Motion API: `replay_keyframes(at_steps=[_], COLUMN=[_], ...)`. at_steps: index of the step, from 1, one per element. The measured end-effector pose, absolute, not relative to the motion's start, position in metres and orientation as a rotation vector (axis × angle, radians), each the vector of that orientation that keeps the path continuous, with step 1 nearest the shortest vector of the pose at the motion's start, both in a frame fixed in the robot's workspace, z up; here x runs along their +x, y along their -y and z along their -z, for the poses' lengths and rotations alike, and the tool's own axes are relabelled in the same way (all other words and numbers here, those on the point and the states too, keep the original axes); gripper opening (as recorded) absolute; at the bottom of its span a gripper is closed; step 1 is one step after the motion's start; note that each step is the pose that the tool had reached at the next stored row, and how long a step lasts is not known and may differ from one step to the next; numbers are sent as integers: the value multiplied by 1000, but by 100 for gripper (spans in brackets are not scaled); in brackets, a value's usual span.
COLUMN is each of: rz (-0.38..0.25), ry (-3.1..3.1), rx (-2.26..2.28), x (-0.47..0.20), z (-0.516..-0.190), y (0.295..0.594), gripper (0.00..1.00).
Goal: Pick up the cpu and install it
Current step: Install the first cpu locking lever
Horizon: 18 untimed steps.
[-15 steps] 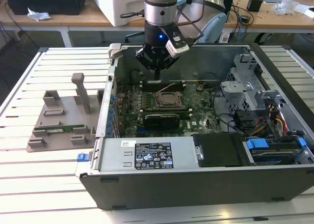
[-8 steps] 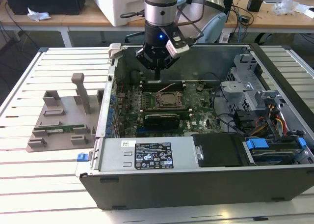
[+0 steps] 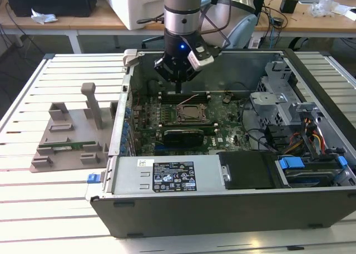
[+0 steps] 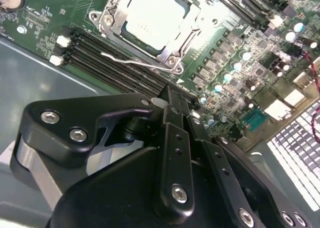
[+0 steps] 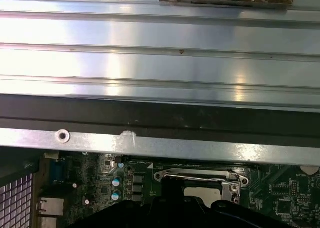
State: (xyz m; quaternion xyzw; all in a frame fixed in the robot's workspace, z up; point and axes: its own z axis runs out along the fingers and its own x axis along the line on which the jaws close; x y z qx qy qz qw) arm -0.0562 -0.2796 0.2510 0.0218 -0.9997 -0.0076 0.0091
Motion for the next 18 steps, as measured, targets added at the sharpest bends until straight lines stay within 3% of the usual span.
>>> replay_keyframes(at_steps=[18], rz=[24], ry=[3117], rx=[68], x=[-41], z=[-223], y=[276], gripper=[11])
